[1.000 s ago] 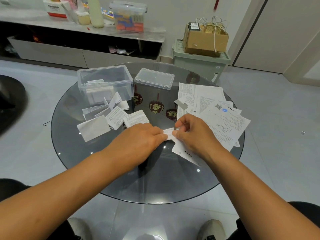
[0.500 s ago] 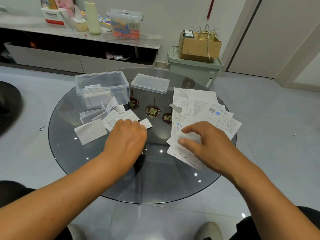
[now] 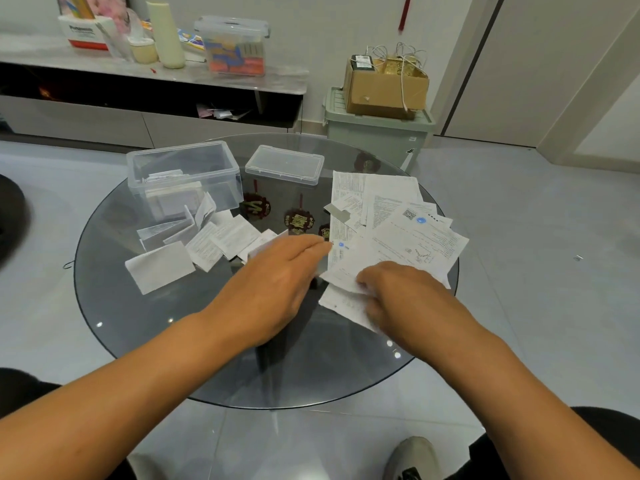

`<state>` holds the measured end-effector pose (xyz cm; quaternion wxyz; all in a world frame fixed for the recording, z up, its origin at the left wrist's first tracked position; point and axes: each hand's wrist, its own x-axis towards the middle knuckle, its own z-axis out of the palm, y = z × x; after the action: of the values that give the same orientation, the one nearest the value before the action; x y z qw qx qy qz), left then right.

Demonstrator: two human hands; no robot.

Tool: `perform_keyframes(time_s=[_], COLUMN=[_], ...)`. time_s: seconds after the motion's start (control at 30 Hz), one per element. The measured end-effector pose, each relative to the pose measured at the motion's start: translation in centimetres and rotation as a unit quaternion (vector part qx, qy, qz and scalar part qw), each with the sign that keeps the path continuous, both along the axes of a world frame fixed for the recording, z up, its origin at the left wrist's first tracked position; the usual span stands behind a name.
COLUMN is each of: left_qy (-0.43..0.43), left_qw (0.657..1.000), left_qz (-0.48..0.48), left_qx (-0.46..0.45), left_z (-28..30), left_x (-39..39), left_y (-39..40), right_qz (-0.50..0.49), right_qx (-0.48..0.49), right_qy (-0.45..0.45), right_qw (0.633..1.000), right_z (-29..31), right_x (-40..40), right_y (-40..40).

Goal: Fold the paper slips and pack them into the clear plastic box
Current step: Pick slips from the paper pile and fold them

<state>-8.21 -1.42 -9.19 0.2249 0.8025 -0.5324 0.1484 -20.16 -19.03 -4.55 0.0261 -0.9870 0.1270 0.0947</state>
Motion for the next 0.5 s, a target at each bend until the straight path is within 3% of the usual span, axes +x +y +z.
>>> perform_keyframes(time_s=[0.07,0.23,0.37,0.5], left_qy=[0.096,0.259,0.237,0.281], left_qw=[0.995,0.961,0.964,0.954], left_qz=[-0.037,-0.075,-0.089,-0.074], left_qx=[0.007,0.061,0.078,0.071], left_z=[0.6,1.3,1.2,1.5], left_x=[-0.3,0.3,1.2,0.9], left_y=[0.3,1.4,2.0,2.3], right_qz=[0.017,0.086,0.070,0.050], right_qx=[0.008,0.184,0.333,0.400], right_qy=[-0.035,-0.048,-0.037,0.012], right_qw=[0.999,0.978,0.939,0.915], right_z=[-0.2,1.6,1.7,2.1], right_x=[0.2,-0.8,-1.5,-1.4], right_y=[-0.4,0.7,0.3,-1.9])
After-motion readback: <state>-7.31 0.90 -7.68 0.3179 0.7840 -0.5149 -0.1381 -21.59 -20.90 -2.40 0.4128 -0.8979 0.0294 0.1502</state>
